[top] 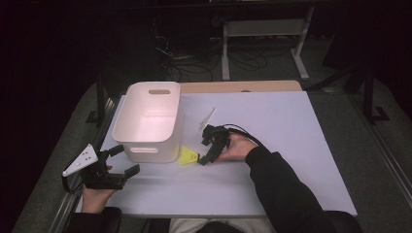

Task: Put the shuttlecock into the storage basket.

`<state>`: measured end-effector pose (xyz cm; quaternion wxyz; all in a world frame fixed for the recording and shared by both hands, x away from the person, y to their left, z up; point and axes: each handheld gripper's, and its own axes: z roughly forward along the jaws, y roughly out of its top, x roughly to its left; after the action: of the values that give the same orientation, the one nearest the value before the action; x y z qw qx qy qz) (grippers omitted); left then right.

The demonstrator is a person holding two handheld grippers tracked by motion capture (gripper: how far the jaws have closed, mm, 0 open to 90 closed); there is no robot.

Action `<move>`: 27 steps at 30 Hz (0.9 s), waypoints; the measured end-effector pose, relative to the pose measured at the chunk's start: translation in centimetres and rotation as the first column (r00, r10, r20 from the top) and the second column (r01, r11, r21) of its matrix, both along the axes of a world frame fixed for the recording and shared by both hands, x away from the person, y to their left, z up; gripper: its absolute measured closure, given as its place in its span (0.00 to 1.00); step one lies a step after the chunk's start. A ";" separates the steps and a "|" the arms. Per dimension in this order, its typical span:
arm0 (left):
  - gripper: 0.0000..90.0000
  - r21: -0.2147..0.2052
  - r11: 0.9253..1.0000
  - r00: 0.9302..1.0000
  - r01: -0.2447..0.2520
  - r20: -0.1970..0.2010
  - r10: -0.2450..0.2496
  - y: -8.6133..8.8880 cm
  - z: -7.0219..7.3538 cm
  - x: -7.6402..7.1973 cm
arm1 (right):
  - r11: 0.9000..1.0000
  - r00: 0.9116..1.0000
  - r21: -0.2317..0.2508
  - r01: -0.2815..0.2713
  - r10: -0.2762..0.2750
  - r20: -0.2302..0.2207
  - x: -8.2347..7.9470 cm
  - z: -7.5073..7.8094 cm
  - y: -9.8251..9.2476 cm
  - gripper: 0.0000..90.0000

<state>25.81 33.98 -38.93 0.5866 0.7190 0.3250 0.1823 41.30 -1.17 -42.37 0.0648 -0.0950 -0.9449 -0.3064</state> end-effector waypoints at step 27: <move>0.00 -0.001 1.000 1.000 0.000 0.000 0.000 0.0 0.0 0.0 | 0.999 0.998 -0.018 -0.045 0.046 0.034 -0.5 -0.8 0.8 0.64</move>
<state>25.81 33.97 -38.93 0.5869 0.7189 0.3249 0.1821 40.77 -0.32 -43.14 0.0545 -0.0687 -0.9504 -0.2984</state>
